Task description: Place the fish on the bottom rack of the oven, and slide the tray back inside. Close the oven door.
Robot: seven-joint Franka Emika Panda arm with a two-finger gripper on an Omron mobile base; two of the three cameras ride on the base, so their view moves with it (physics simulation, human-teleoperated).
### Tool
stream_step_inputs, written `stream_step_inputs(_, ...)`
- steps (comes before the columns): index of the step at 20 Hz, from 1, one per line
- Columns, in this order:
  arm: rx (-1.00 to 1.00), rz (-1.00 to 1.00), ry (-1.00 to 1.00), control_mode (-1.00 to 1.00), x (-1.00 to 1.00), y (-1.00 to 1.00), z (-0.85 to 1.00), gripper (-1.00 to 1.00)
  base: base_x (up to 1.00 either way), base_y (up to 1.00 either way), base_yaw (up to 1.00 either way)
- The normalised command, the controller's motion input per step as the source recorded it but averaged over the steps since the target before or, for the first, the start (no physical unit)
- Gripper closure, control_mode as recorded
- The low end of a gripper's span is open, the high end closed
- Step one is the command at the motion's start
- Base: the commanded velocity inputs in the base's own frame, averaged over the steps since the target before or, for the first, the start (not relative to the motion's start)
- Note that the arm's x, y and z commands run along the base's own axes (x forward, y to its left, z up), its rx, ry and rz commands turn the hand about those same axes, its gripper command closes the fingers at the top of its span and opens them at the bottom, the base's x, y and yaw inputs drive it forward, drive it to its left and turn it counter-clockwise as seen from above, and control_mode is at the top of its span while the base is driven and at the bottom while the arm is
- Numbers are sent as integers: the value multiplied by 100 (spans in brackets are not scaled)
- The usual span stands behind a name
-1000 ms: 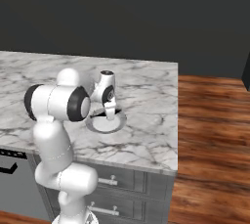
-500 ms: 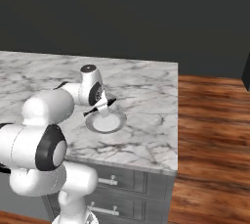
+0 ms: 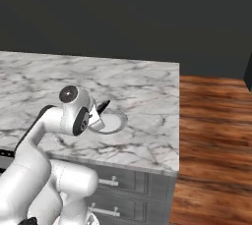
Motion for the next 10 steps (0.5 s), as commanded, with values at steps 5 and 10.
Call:
stream_step_inputs(5,0,0,0,100,0,0,0,100,-89,-33,1)
stream_step_inputs(10,0,0,0,100,0,0,0,100,-99,-55,-1)
